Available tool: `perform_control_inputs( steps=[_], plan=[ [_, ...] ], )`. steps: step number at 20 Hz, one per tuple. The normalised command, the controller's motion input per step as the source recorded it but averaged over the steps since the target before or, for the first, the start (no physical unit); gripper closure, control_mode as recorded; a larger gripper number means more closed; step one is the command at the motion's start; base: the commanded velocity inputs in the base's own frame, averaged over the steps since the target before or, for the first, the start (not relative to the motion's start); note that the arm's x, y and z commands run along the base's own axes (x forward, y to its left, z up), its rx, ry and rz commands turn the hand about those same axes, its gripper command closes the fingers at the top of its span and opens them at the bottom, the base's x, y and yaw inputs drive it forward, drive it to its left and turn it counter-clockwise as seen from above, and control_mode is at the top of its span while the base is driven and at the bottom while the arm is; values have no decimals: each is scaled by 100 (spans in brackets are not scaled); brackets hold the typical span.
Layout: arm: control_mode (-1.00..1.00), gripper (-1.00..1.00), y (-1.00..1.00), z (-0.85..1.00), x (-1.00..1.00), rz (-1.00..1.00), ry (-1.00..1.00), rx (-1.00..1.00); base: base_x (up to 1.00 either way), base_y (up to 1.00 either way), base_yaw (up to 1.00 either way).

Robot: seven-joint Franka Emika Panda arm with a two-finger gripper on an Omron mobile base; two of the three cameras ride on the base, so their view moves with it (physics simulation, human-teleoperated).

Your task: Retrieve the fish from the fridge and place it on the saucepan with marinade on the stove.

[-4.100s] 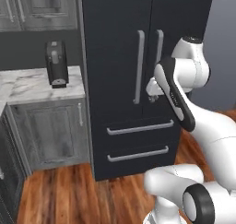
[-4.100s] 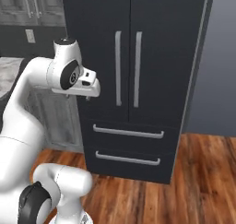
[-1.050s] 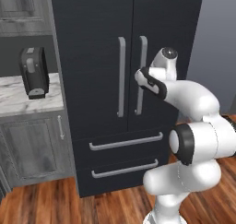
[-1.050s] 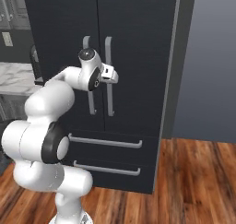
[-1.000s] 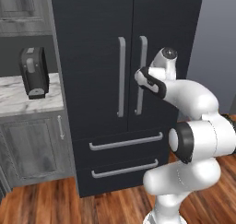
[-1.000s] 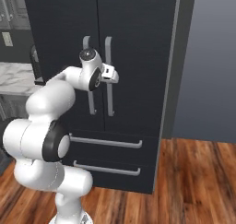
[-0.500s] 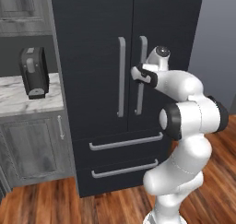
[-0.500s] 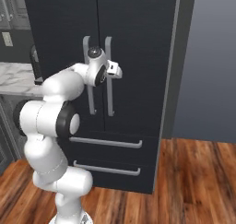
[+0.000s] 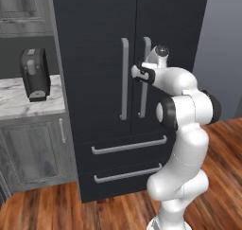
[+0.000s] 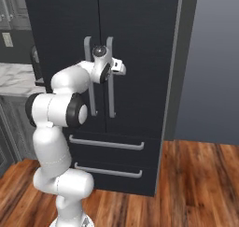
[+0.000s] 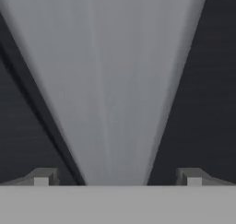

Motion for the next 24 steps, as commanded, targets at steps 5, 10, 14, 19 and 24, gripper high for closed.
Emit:
perform_control_inputs(
  steps=[5, 10, 14, 19, 24],
  plan=[
    [-100, -100, -4, 0, 63, 0, 0, 0, 0, 0, 0],
    [-100, -100, -7, -18, 65, 1, -10, 0, 0, 0, 0],
    [-100, -100, -1, -5, 12, 0, -39, 0, 0, 0, 0],
    [-100, -100, 0, 0, -56, 0, -48, 0, 0, 0, 0],
    [-100, -100, 11, -12, -100, 0, -52, -4, 0, 0, 0]
  ],
)
